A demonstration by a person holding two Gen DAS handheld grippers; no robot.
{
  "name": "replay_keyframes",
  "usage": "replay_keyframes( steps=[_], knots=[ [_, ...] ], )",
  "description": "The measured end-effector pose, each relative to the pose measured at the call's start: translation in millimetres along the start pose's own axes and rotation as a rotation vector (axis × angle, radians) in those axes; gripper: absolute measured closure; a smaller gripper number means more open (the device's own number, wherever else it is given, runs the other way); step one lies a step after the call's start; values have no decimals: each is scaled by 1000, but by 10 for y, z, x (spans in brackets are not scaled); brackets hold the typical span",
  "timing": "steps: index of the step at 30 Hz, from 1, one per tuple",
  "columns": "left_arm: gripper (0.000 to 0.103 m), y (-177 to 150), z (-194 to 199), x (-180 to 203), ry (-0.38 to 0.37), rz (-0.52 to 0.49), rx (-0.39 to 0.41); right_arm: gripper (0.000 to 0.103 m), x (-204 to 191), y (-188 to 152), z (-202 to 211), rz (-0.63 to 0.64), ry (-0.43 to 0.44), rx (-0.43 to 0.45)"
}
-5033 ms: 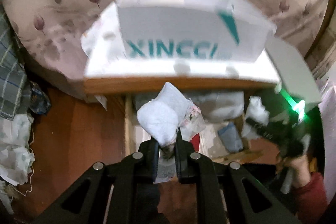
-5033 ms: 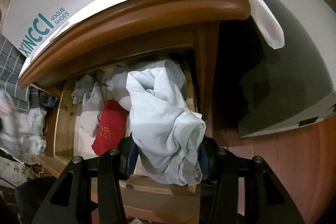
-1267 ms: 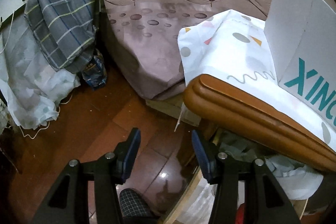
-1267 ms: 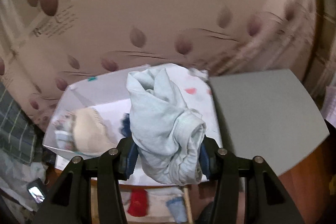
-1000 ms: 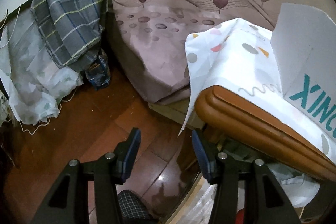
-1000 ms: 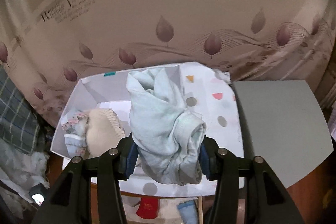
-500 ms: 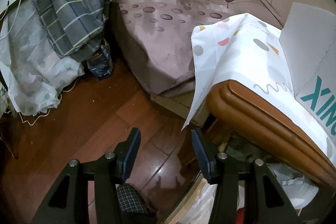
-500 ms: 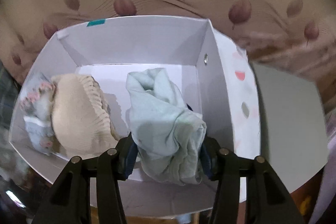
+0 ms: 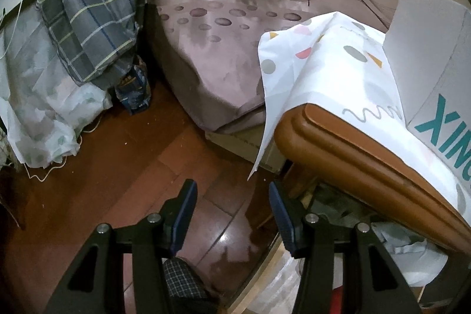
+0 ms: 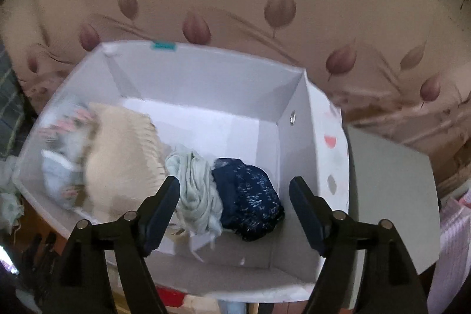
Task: Take underwear out of drawer
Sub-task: 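Move the right tool back into the drawer and grasp the light blue sock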
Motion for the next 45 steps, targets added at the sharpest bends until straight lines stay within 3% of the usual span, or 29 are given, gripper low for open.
replay_keyframes(
  steps=[5,9,12,16,21,29,35,45],
  knots=[
    [51,-9,11,8,-8,-1,-3,29,-106,-492,484,70,109,-8],
    [51,-28,35,28,-10,-11,-1,31,-185,-1161,517,128,136,-97],
    [51,-52,31,71,-13,-26,-6,34,-247,-1710,245,158,141,-218],
    [51,-65,4,89,-10,-39,-20,47,-326,-2328,-439,225,91,-413],
    [51,-43,-37,24,-9,-12,-33,53,-298,-2771,-1219,285,4,-587],
    [51,-61,-102,-40,-12,20,-67,53,-235,-3025,-1870,318,-39,-729],
    [51,-88,-138,-1,-21,14,-92,50,-242,-3110,-2099,393,-56,-799],
    [51,-88,-92,-8,2,12,-67,42,-300,-3186,-2269,508,-65,-884]
  ],
)
Point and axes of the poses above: each gripper's, at about its wrist camera, not at the fingertips, and z roughly against the way its jaws point, x to its right, y to its top, the point moved 8 cm from there along -z, roughly the way its jaws point, and after that the axes turned 7 degrees about -x, right-handed, at the moved point
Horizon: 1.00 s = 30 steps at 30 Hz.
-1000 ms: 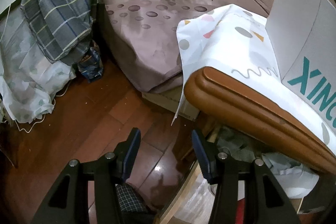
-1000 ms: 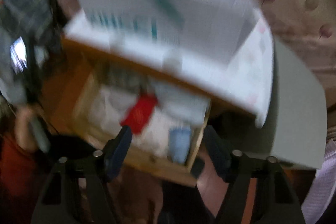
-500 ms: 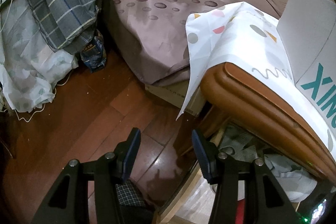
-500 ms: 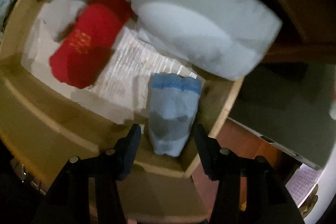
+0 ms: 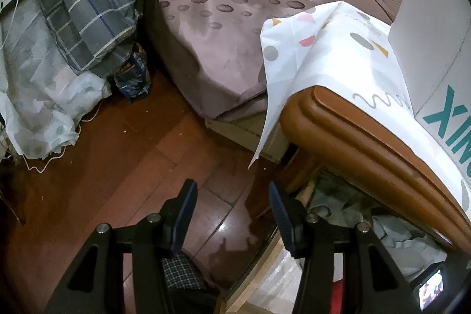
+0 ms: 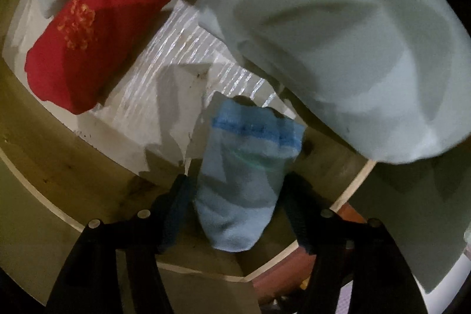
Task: Take underwear out of drawer
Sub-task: 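Move the right tool back into the drawer and grasp the light blue sock, then lift the light blue sock with the right tool while the left tool grasps the red sock in the drawer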
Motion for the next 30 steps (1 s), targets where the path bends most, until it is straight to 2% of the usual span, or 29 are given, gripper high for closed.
replay_keyframes(
  steps=[7,9,14,17,20,23,26,30],
  knots=[
    [51,-14,22,73,10,-39,8,43,-36,133,-58,36,-37,-32],
    [51,-10,14,84,6,-42,5,53,32,129,-47,35,-30,-22],
    [51,-20,22,104,2,-53,6,63,163,75,46,-3,-11,8],
    [51,-36,17,118,-5,-63,0,64,226,-41,178,-36,-16,81],
    [51,-97,-13,160,-32,-76,-27,64,277,-164,424,-99,30,188],
    [51,-188,-53,227,-44,-102,-61,64,351,-381,674,-173,92,335],
    [51,-281,-27,345,-52,-172,-58,64,418,-581,896,-254,184,472],
    [51,-432,-5,509,-93,-240,-86,64,549,-805,1169,-349,215,637]
  ],
)
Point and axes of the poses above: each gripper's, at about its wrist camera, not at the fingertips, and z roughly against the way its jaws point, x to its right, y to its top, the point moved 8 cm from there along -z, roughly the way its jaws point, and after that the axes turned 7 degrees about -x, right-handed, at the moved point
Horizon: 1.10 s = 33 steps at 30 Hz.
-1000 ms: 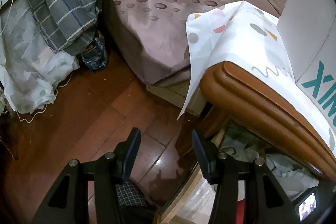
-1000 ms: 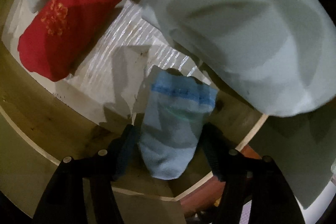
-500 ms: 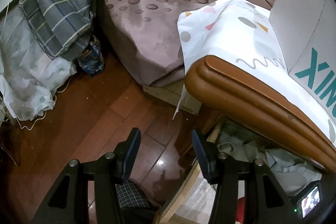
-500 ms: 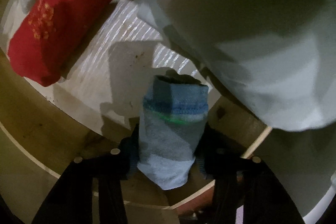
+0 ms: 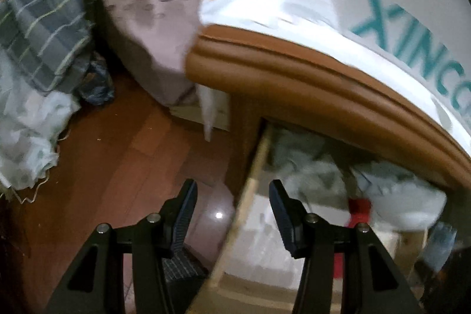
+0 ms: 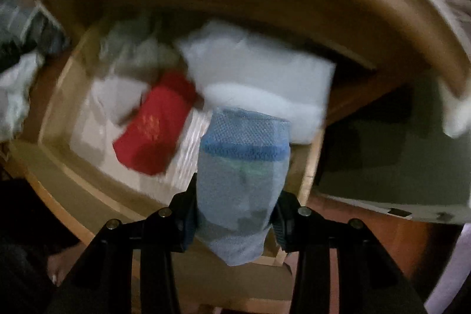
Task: Take underwear out of drawer
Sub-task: 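Lift the light blue sock with the right tool while the left tool grasps the red sock in the drawer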
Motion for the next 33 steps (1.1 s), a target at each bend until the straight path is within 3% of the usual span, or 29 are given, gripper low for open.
replay_keyframes(
  steps=[5,8,15,19,21,28,33],
  knots=[
    [51,-245,-72,313,-49,-104,-82,64,250,-18,256,-120,3,155],
    [51,-373,-98,478,-36,-155,-102,64,343,18,383,-215,-1,232],
    [51,-626,-242,793,-62,-240,-179,64,788,-76,538,-405,-96,366],
    [51,-701,-339,921,-43,-266,-204,64,1013,-149,683,-495,-203,460],
    [51,-750,-410,998,-38,-278,-230,64,1152,-184,781,-539,-241,488],
    [51,-914,-612,1311,-69,-299,-325,64,1599,-346,767,-706,-225,486],
    [51,-989,-792,1483,-71,-306,-404,64,1727,-416,835,-746,-257,517]
  ],
)
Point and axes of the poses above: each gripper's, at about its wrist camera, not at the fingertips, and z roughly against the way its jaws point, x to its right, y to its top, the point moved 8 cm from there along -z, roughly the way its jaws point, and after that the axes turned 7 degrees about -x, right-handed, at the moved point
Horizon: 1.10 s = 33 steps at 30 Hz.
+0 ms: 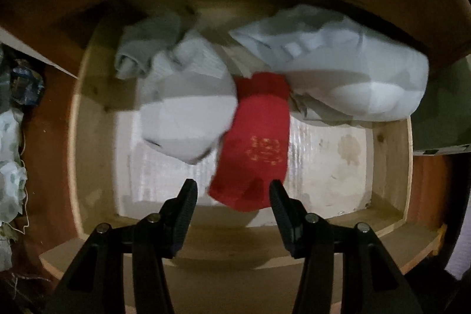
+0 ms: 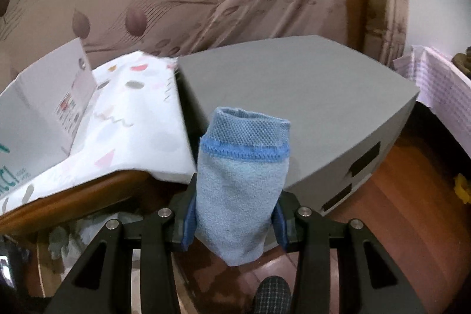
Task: Take underwear out of drawer
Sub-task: 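Lift the light blue sock with the right tool while the left tool grasps the red sock in the drawer, then lift the red sock with the left tool over the white box while right holds the light blue sock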
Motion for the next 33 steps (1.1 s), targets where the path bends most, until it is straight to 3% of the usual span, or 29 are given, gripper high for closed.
replay_keyframes(
  steps=[6,12,15,25,33],
  knots=[
    [51,88,-218,84,-57,89,-107,64,-13,-14,-24,-3,20,-11],
    [51,184,-388,123,-5,75,-179,64,-5,-25,-50,-8,33,-21],
    [51,223,-420,101,-13,94,-201,64,13,-28,-56,-17,41,-23],
    [51,422,-376,216,44,57,-154,63,-31,-67,-101,-7,66,-54],
    [39,577,-484,319,48,75,-148,63,-109,-105,-137,13,89,-80]
  ],
)
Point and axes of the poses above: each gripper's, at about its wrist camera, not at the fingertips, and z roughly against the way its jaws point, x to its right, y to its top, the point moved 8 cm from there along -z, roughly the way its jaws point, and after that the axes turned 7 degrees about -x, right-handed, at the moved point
